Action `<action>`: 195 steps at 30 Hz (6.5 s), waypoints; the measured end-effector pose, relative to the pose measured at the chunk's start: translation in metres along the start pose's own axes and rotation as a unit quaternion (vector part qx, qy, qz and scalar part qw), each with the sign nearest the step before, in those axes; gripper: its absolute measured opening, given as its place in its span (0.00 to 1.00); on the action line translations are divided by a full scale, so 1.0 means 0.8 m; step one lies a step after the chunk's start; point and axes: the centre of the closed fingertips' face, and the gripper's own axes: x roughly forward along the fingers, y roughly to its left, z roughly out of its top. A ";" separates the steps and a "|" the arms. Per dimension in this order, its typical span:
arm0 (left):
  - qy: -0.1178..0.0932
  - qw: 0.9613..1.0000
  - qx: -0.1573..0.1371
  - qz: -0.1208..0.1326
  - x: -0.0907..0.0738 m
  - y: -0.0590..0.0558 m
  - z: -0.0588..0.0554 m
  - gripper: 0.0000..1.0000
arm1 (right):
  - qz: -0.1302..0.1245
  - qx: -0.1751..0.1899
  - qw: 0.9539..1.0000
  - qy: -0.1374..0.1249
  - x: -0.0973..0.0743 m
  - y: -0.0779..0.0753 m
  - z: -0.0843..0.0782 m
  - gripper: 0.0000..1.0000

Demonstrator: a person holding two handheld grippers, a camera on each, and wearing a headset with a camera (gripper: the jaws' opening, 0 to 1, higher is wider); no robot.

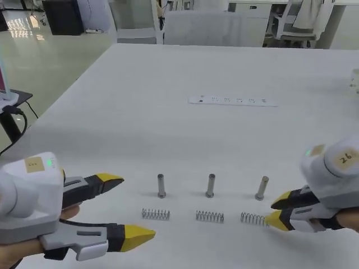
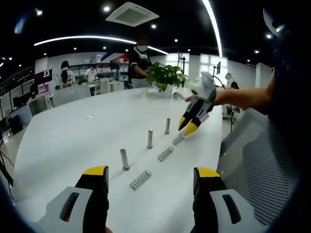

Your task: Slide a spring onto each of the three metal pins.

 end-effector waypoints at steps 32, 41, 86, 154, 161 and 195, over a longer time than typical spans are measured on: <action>0.001 1.000 -0.001 -0.011 0.001 -0.008 -0.002 0.64 | 0.024 -0.055 0.997 0.044 0.020 0.010 -0.013 0.10; 0.013 0.999 0.008 -0.028 0.002 -0.014 -0.006 0.63 | 0.026 -0.059 0.997 0.042 0.015 0.016 -0.009 0.09; 0.043 0.985 0.091 -0.142 0.056 -0.051 0.010 0.43 | 0.067 -0.152 0.986 0.017 -0.007 0.093 0.094 0.09; 0.053 0.969 0.156 -0.183 0.081 -0.078 0.000 0.02 | 0.099 -0.215 0.972 -0.002 -0.015 0.152 0.148 0.08; 0.054 0.968 0.157 -0.186 0.080 -0.081 -0.001 0.02 | 0.106 -0.212 0.972 -0.003 -0.016 0.155 0.148 0.08; 0.028 0.969 0.155 -0.190 0.078 -0.087 0.017 0.03 | 0.119 -0.199 0.973 -0.001 -0.007 0.155 0.142 0.09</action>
